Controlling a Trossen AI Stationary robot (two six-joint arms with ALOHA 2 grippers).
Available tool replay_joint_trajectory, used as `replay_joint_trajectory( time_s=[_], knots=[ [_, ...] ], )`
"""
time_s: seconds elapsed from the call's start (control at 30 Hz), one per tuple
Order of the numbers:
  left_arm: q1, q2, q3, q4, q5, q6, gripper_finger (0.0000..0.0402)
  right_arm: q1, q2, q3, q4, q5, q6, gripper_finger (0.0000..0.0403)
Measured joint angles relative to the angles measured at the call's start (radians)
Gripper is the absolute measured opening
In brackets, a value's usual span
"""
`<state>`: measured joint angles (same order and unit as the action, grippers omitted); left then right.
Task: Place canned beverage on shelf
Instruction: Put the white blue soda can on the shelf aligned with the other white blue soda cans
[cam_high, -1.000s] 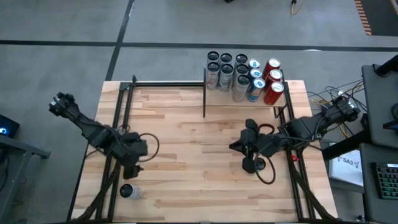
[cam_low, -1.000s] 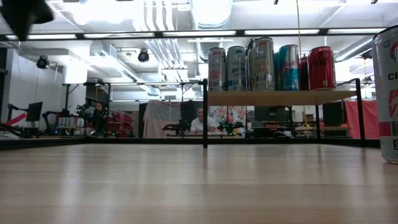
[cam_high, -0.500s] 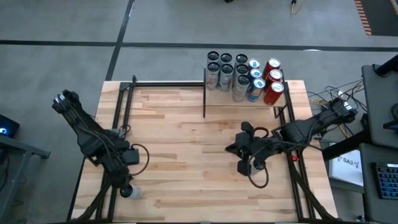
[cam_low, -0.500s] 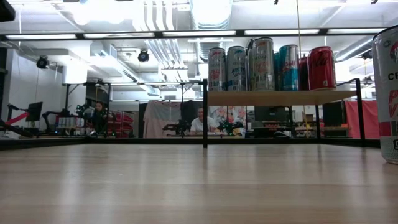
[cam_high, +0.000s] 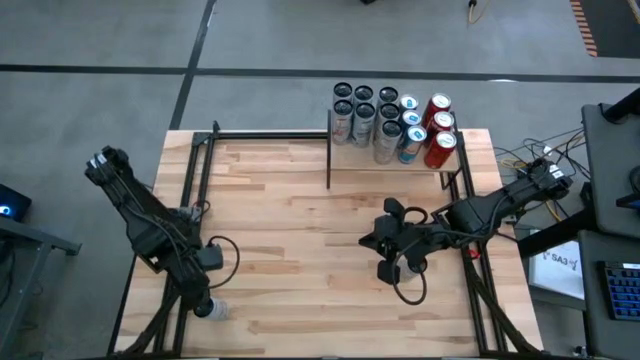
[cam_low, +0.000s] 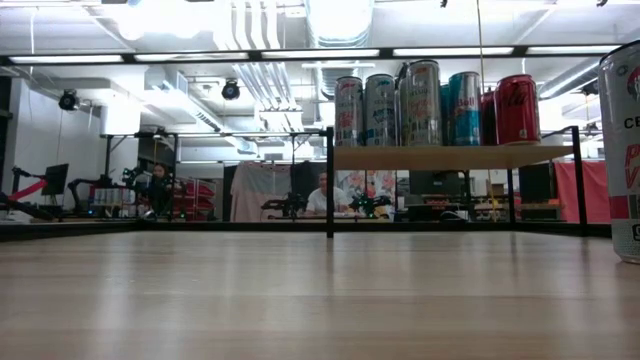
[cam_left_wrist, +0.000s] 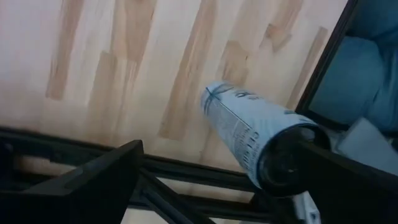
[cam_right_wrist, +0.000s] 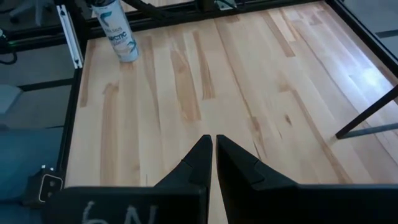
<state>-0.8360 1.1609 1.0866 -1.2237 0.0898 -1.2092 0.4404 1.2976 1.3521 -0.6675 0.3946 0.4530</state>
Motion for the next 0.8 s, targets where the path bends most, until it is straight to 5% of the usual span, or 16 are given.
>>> replay_joint_trajectory(
  time_s=[0.2, 0.43, 0.8],
  knots=[
    [-0.059, 0.087, 0.079, -0.004, -0.005, -0.061, 0.0397, 0.0, 0.0, 0.041, 0.003, 0.0, -0.004, 0.0012],
    [-0.161, 0.272, 0.255, -0.147, -0.131, -0.049, 0.0397, 0.0, 0.006, 0.061, 0.009, 0.027, -0.049, 0.0012],
    [-0.211, 0.443, 0.379, -0.217, -0.142, -0.051, 0.0397, 0.009, 0.041, 0.055, 0.015, 0.025, -0.052, 0.0012]
  ],
)
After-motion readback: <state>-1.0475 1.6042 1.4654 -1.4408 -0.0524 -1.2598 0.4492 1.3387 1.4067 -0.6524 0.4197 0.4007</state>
